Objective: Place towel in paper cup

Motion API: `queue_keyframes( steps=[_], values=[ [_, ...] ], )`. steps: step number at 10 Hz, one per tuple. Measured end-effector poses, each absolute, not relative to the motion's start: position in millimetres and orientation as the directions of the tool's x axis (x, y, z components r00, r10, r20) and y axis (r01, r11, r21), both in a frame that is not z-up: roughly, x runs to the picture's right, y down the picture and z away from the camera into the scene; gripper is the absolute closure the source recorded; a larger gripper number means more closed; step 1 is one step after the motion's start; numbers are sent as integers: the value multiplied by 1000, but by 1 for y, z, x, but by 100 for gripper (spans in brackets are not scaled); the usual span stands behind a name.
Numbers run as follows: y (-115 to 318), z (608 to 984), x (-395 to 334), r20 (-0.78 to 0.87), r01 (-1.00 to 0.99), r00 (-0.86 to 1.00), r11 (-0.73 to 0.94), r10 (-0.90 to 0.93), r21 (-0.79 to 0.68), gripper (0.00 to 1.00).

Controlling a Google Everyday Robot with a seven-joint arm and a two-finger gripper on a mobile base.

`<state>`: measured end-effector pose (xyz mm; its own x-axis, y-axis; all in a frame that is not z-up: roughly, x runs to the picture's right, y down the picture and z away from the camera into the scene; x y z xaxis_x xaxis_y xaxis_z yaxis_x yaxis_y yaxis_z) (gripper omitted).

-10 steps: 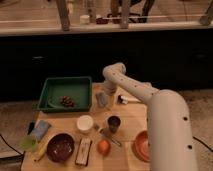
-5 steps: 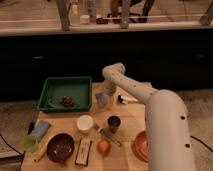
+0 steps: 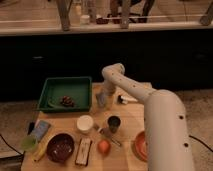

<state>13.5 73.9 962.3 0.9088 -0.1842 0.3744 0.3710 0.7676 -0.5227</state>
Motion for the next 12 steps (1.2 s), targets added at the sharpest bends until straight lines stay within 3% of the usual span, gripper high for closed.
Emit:
queue_keyframes(
  steps=[2,5,8,12],
  values=[
    [74,962,14,376,374,908,765,-185,-525,40],
    [74,961,12,382,380,905,761,-188,-525,73],
    [69,951,13,380,387,903,764,-200,-516,98],
    [57,915,16,389,427,887,760,-248,-490,99]
  ],
)
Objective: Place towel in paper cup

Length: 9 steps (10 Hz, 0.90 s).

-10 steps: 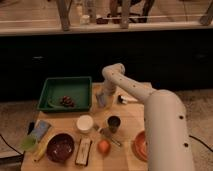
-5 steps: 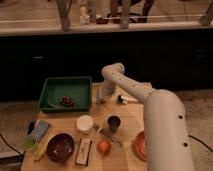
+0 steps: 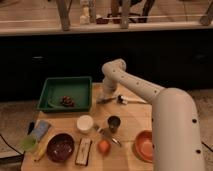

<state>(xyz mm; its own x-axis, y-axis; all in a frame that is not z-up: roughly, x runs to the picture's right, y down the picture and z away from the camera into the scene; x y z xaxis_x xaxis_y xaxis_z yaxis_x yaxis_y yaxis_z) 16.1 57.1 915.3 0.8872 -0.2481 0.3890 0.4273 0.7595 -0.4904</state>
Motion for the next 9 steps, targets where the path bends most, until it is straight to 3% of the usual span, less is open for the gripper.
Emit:
queue_keyframes(
  steps=[9],
  values=[
    [50,843,-15,464,619,772,680,-435,-392,99]
  ],
)
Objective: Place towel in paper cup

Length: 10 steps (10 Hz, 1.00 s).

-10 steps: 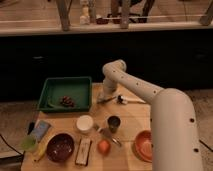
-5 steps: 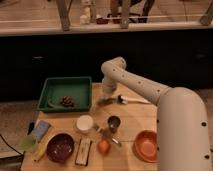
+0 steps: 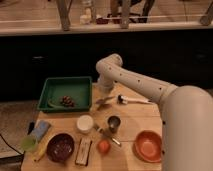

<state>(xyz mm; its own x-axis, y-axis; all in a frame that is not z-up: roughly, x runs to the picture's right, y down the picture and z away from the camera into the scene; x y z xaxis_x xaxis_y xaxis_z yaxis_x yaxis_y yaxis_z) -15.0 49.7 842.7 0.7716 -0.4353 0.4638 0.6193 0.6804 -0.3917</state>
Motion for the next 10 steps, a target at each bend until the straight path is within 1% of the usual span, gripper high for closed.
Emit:
queue_keyframes(
  steps=[2,10],
  values=[
    [49,829,-27,479,658,739,659,-473,-364,99],
    [83,789,-66,564,820,557,511,-610,-257,99]
  ],
)
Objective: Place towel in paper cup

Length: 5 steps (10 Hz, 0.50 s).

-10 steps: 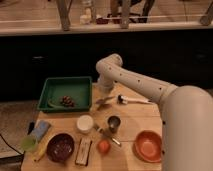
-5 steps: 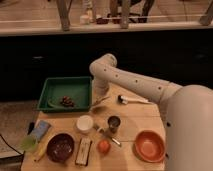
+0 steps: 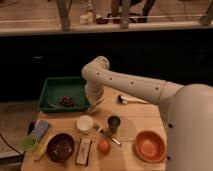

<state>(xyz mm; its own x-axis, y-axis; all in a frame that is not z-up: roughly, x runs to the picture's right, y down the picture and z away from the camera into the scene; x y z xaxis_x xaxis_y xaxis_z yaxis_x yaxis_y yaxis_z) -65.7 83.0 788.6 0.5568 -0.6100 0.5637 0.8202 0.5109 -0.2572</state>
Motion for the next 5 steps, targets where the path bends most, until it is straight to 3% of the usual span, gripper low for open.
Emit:
queue_keyframes(
  steps=[5],
  values=[
    [97,782,-80,591,867,481,449,-648,-214,99]
  ],
)
